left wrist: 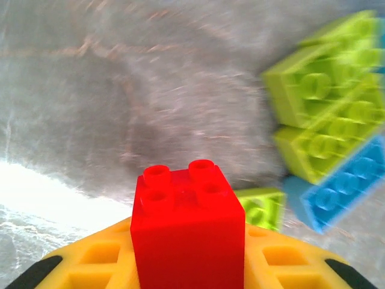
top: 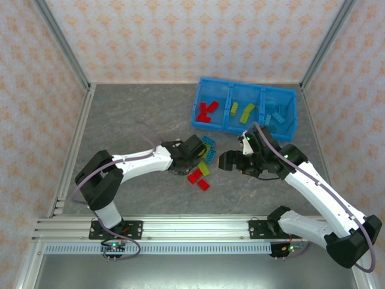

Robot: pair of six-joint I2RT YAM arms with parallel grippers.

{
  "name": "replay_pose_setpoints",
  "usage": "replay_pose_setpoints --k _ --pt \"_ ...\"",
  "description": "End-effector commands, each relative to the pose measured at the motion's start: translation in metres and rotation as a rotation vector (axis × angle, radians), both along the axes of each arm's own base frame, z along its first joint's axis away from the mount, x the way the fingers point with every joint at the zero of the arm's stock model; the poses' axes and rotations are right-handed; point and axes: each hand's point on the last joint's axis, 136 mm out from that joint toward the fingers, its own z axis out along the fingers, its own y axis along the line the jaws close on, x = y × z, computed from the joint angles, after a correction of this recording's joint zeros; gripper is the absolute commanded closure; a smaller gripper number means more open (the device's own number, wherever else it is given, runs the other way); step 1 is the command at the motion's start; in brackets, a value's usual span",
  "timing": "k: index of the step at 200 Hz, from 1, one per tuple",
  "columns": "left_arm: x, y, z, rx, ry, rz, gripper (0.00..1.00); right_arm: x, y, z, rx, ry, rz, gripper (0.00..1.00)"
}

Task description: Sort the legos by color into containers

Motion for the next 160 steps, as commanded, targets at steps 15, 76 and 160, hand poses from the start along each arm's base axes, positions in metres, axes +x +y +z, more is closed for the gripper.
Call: replay_pose_setpoints --k 15,76,160 --pt "0.085 -0.02 0.109 0.144 -0.33 -0.181 0.77 0.023 -0.019 0.026 0.022 -0.16 -0.19 0.1" --pt "0.222 -0.049 0.128 0.37 -0.463 -0.27 0.76 0.014 -0.032 0.017 -0.009 -0.134 -0.234 0.1" --pt "0.245 -0.058 0.143 0.271 -0.497 -0.292 0.46 0.011 -0.045 0.023 -0.048 -0.171 -0.252 0.09"
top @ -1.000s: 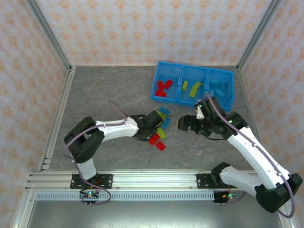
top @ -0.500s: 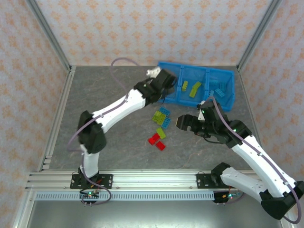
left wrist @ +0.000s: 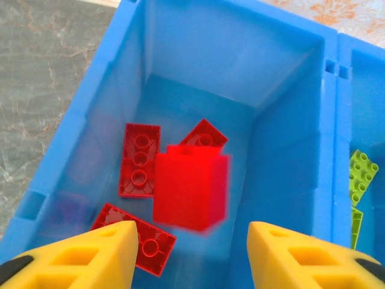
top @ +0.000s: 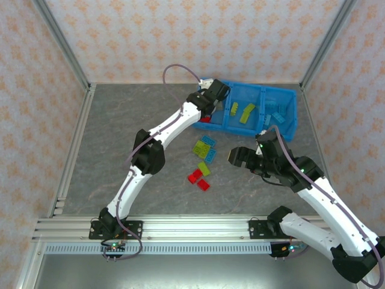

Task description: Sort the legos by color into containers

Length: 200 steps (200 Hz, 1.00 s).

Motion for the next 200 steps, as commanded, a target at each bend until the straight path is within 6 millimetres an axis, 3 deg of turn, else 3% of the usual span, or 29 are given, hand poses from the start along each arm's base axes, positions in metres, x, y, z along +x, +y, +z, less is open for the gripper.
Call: replay_pose_setpoints --k 1,22,43,60,89,105,144,170,200 --pt "-0.01 0.003 0.059 -0.044 -0.053 -0.032 0.46 0.001 -0.006 0.002 -0.023 -0.017 -0.023 0.09" --pt "-0.031 0.008 0.091 -0.049 -0.078 -0.061 0.46 0.005 -0.003 -0.003 -0.019 -0.008 -0.027 0.1" --pt "-0.069 0.014 0.129 -0.075 -0.136 -0.114 0.46 0.01 0.001 -0.016 -0.032 0.027 -0.032 0.09" --pt "-0.114 0.025 0.167 -0.105 -0.221 -0.175 0.46 0.016 0.01 -0.03 -0.038 0.07 -0.016 0.09" --pt "-0.2 0.047 0.192 -0.006 -0.317 -0.361 0.44 0.033 0.03 -0.051 -0.034 0.127 0.002 0.1" --pt "-0.235 0.075 0.192 0.062 -0.34 -0.404 0.43 0.046 0.04 -0.066 -0.034 0.147 -0.008 0.1" --pt "-0.284 0.153 0.175 0.243 -0.386 -0.418 0.43 0.073 0.074 -0.116 -0.036 0.272 0.033 0.17" --pt "-0.306 0.176 0.155 0.343 -0.409 -0.496 0.38 0.092 0.078 -0.143 -0.095 0.297 0.005 0.21" --pt "-0.317 0.19 0.138 0.422 -0.414 -0.541 0.29 0.109 0.083 -0.158 -0.15 0.31 0.002 0.23"
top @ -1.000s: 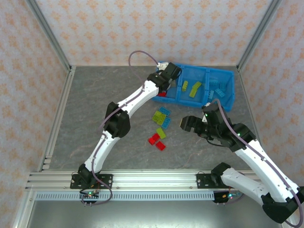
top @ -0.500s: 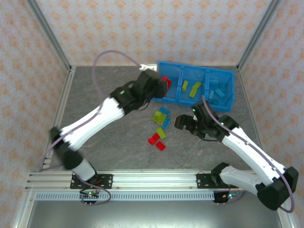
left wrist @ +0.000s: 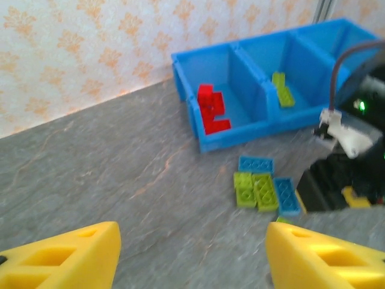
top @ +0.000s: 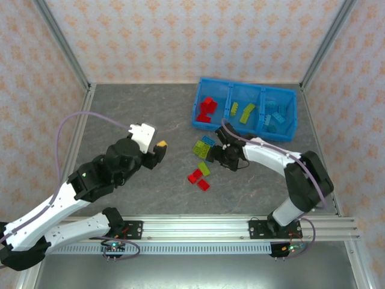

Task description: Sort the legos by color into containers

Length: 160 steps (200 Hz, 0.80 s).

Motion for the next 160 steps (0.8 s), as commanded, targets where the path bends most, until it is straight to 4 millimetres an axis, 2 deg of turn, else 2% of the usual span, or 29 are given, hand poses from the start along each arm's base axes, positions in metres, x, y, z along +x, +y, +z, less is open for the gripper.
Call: replay_pose_setpoints --k 1,28,68,108,121,149,160 --pt "-0.006 0.016 -0.012 0.138 -0.043 -0.024 0.29 0.029 0.013 0.009 0.004 -0.082 0.005 0.23" --pt "-0.009 0.02 -0.019 0.131 -0.074 -0.023 0.26 0.033 0.016 -0.008 -0.016 -0.05 0.007 0.25" --pt "-0.011 0.027 -0.018 0.158 -0.076 -0.014 0.22 0.034 0.01 -0.028 -0.072 -0.025 -0.001 0.36" --pt "-0.016 0.033 -0.025 0.181 -0.074 -0.018 0.18 0.025 -0.012 -0.041 -0.177 -0.003 -0.018 0.44" --pt "-0.018 0.032 -0.025 0.175 -0.082 -0.033 0.16 0.02 -0.019 -0.044 -0.2 0.0 -0.019 0.5" --pt "-0.023 0.026 -0.028 0.178 -0.091 -0.095 0.11 0.012 -0.028 -0.042 -0.214 -0.012 -0.027 0.72" --pt "-0.026 0.022 -0.03 0.179 -0.092 -0.133 0.1 0.009 -0.031 -0.039 -0.211 -0.023 -0.03 0.78"
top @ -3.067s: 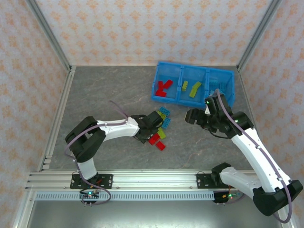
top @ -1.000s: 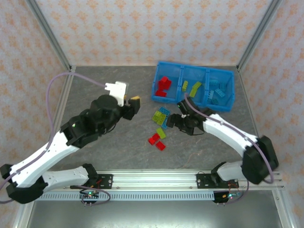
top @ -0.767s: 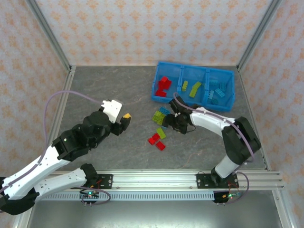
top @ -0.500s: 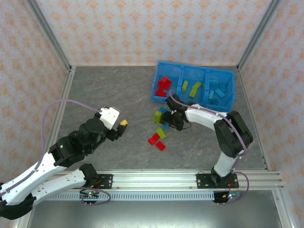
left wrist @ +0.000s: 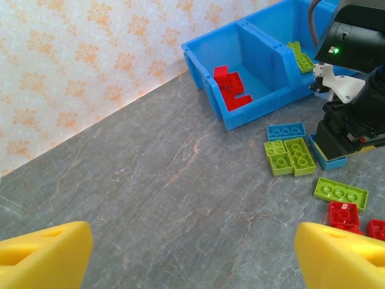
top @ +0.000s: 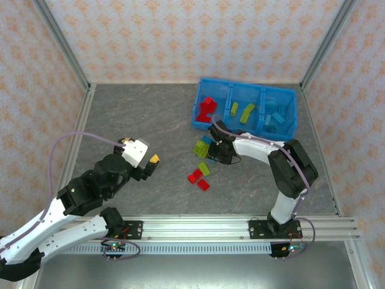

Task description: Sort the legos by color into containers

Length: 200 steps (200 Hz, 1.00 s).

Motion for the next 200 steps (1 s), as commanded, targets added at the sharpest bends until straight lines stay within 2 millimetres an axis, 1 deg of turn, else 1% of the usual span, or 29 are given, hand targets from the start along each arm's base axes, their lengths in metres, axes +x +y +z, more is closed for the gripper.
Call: replay_pose_setpoints --k 1,21,48,62,102,125,135,152,163,177,183,192,200 --pt "-0.006 -0.006 -0.006 0.032 -0.003 -0.074 0.1 -0.023 -0.036 -0.015 -0.136 0.038 -0.027 0.78" --pt "-0.009 -0.012 -0.009 0.028 0.0 -0.117 0.08 -0.027 -0.04 -0.009 -0.129 0.022 -0.032 0.81" --pt "-0.01 -0.014 -0.009 0.026 0.001 -0.128 0.07 -0.032 -0.048 0.004 -0.128 -0.009 -0.052 0.81" --pt "-0.01 -0.014 -0.01 0.031 0.001 -0.128 0.06 -0.034 -0.053 0.012 -0.132 -0.03 -0.052 0.79" --pt "-0.01 -0.014 -0.011 0.034 0.001 -0.13 0.06 -0.035 -0.061 0.043 -0.133 -0.098 -0.055 0.81" --pt "-0.01 -0.016 -0.011 0.031 0.005 -0.136 0.06 -0.029 -0.068 0.067 -0.122 -0.166 -0.097 0.82" --pt "-0.01 -0.016 -0.012 0.031 0.006 -0.137 0.06 -0.025 -0.073 0.081 -0.103 -0.204 -0.126 0.82" --pt "-0.011 -0.016 -0.012 0.03 0.007 -0.139 0.06 -0.015 -0.094 0.109 -0.092 -0.276 -0.199 0.82" --pt "-0.011 -0.016 -0.012 0.03 0.007 -0.14 0.06 -0.003 -0.113 0.131 -0.088 -0.332 -0.258 0.82" --pt "-0.011 -0.018 -0.012 0.028 0.009 -0.146 0.05 0.014 -0.14 0.154 -0.089 -0.377 -0.322 0.82" --pt "-0.011 -0.018 -0.013 0.03 0.012 -0.147 0.05 0.022 -0.149 0.161 -0.097 -0.387 -0.34 0.82" --pt "-0.011 -0.019 -0.014 0.035 0.015 -0.15 0.05 0.036 -0.17 0.169 -0.116 -0.394 -0.381 0.82" --pt "-0.011 -0.019 -0.014 0.035 0.018 -0.152 0.05 0.05 -0.186 0.173 -0.129 -0.39 -0.411 0.83"
